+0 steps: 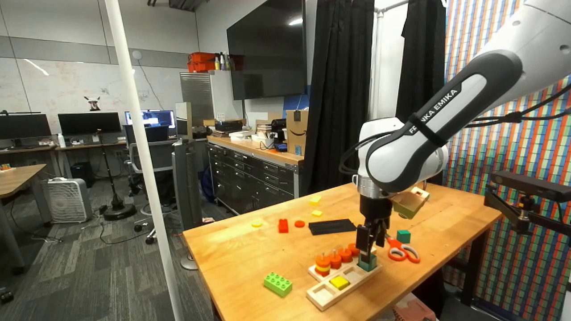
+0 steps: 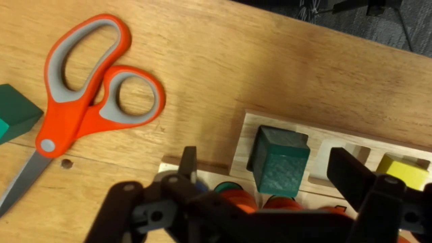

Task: Remove the green square from the wooden object.

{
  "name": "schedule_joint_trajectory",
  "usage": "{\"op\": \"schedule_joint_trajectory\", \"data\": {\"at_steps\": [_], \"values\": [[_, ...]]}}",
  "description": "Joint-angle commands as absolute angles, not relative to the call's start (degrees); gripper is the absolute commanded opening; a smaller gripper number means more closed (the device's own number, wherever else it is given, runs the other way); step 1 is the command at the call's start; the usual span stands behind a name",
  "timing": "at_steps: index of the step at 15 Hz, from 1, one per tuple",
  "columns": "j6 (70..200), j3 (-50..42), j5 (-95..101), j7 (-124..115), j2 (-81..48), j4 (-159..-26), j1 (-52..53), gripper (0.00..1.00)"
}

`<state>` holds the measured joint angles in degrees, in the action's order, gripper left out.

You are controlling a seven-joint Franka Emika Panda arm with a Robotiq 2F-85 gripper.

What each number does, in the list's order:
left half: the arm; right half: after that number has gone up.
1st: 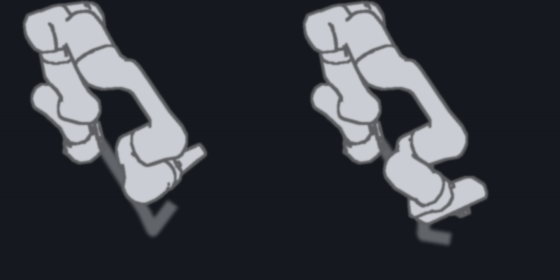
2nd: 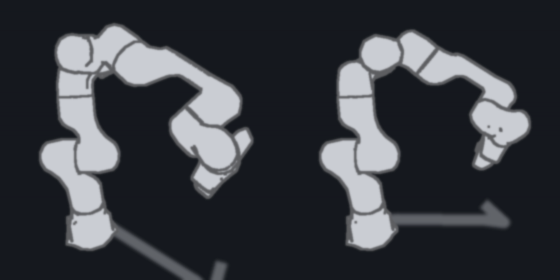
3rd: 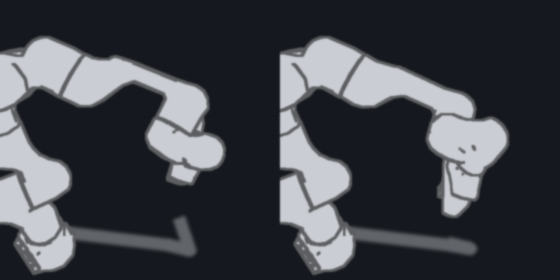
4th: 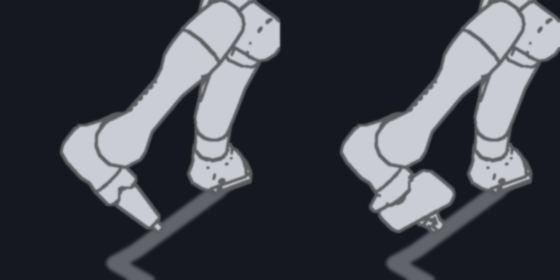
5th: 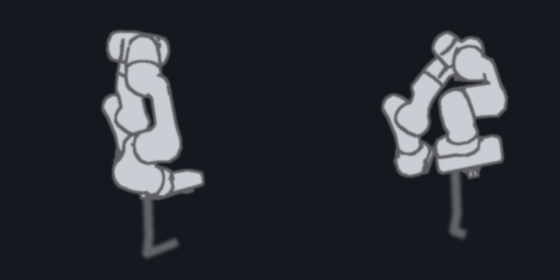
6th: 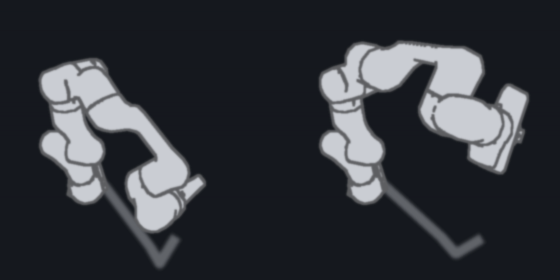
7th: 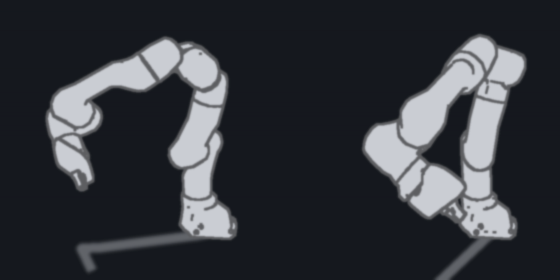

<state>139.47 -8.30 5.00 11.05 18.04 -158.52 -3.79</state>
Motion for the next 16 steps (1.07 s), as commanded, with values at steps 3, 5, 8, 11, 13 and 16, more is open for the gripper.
{"op": "schedule_joint_trajectory", "data": {"at_steps": [3,5,8,11,13,16], "values": [[141.6,-9.1,2.1,14.3,16.0,-158.5,-3.6,1.0],[141.7,-9.0,1.4,14.8,15.7,-158.5,-3.5,1.0],[142.6,-9.0,1.1,15.6,15.6,-158.5,-3.5,0.74],[143.2,-9.1,0.7,16.0,15.5,-158.5,-3.5,0.51],[143.4,-9.1,0.5,16.1,15.5,-158.5,-3.5,0.35],[143.5,-9.0,0.4,15.9,15.5,-158.5,-3.6,0.18]]}}
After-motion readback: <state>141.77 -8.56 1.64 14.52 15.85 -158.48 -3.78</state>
